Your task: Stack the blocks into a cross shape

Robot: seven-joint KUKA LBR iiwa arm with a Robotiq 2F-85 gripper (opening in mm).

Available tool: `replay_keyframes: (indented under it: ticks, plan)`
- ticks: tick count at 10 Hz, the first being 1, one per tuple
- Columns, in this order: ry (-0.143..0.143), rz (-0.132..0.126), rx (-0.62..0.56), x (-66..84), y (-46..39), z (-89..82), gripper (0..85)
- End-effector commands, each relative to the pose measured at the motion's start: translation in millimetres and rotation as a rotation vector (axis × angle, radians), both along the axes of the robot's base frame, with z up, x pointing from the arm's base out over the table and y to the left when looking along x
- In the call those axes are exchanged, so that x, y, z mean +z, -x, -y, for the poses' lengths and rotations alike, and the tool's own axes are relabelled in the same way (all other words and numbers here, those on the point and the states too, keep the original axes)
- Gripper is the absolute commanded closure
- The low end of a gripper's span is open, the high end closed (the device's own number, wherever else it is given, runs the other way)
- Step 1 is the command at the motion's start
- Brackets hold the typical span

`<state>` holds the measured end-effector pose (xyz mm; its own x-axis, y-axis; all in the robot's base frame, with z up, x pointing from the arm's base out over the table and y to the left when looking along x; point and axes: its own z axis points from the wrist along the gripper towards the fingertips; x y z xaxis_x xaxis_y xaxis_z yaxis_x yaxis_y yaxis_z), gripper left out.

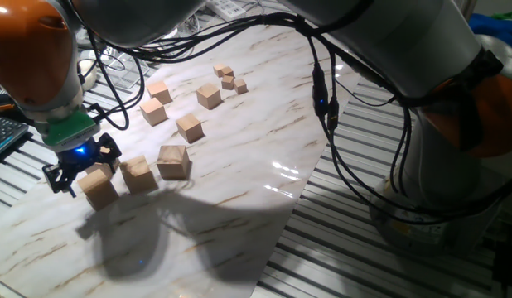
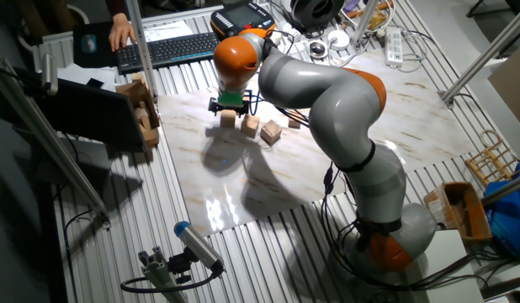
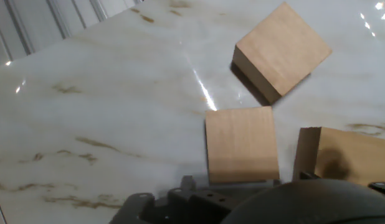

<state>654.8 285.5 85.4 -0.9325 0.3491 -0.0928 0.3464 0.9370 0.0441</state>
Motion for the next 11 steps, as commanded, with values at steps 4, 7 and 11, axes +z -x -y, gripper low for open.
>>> replay_keyframes:
  ticks: [4,7,11]
  plan:
    - [0.009,0.002,0.013,-5.3,-2.2,-0.1,0.0]
    - [0.009,0.002,0.022,-9.5,-4.2,2.2,0.0]
    - [0.008,0.004,0.026,-15.9,-6.5,3.0,0.0]
